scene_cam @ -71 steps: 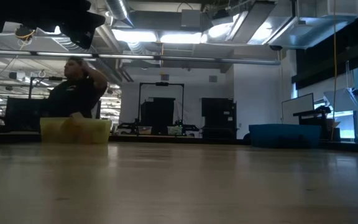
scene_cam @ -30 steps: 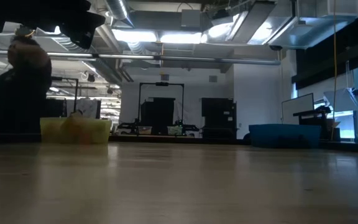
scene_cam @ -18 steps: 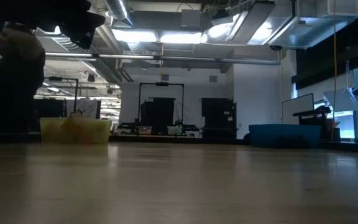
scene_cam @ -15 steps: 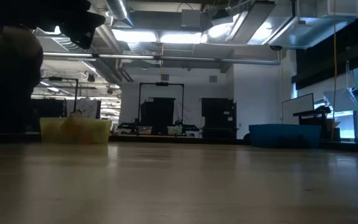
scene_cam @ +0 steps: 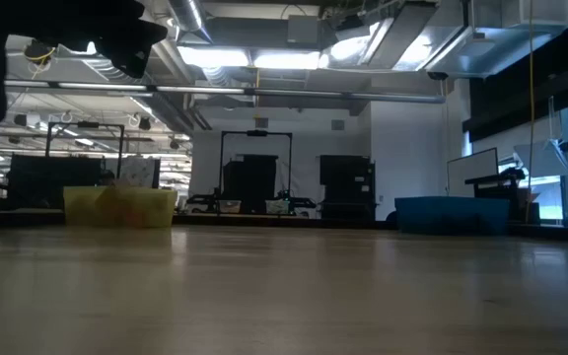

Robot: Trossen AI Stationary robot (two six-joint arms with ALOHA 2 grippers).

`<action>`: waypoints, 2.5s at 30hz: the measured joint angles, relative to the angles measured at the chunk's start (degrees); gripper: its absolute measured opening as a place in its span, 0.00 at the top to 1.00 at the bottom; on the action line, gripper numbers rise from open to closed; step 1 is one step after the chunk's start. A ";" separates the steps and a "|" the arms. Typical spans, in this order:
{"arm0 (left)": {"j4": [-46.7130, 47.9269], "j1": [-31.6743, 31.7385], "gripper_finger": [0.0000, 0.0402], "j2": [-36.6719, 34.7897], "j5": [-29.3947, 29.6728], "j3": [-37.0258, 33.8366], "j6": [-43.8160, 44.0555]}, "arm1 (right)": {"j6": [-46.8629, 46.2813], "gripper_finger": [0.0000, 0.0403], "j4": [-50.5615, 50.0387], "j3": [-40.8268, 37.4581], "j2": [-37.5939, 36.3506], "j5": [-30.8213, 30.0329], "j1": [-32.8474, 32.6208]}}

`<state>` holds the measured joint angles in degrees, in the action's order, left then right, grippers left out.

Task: Sort blocks by size
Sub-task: Put the green rectangular block into the blue bin

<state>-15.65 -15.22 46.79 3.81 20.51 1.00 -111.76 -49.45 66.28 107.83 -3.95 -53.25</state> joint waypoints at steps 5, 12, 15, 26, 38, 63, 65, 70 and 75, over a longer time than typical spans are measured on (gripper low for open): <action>-0.02 0.00 0.64 1.86 -0.01 0.00 -3.28 | 1.27 0.73 0.15 0.02 0.00 -1.24 -0.02; -1.79 0.31 0.64 3.42 -0.01 0.00 -1.91 | 4.11 0.73 -3.23 2.85 0.31 -1.61 -0.02; -2.15 0.92 0.59 3.66 0.03 0.04 -0.47 | 4.47 0.73 -7.74 6.76 0.28 -2.65 0.02; -4.67 2.21 0.36 4.35 0.05 0.04 12.51 | 12.64 0.73 -11.06 12.94 0.20 -31.11 2.34; -16.10 2.10 0.35 15.42 -0.73 0.05 9.54 | 43.09 0.72 10.75 11.61 0.15 -44.62 12.61; -6.01 -2.78 0.35 10.87 0.78 0.07 3.62 | 53.76 0.72 0.19 11.61 -3.66 -48.31 27.54; -4.29 -2.78 0.35 10.58 2.88 0.07 2.94 | 51.09 0.72 -6.39 11.61 -4.99 -48.34 29.75; -2.35 -2.28 0.35 11.05 6.37 0.04 0.80 | 45.89 0.72 -22.30 11.62 -7.27 -46.83 36.76; -3.22 -2.25 0.35 11.05 6.46 -0.70 -3.06 | 47.78 0.72 -29.68 11.63 -7.56 -42.43 46.10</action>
<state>-18.88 -17.47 57.84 10.26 19.81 -2.06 -63.98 -79.14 77.91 100.27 -46.39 -7.15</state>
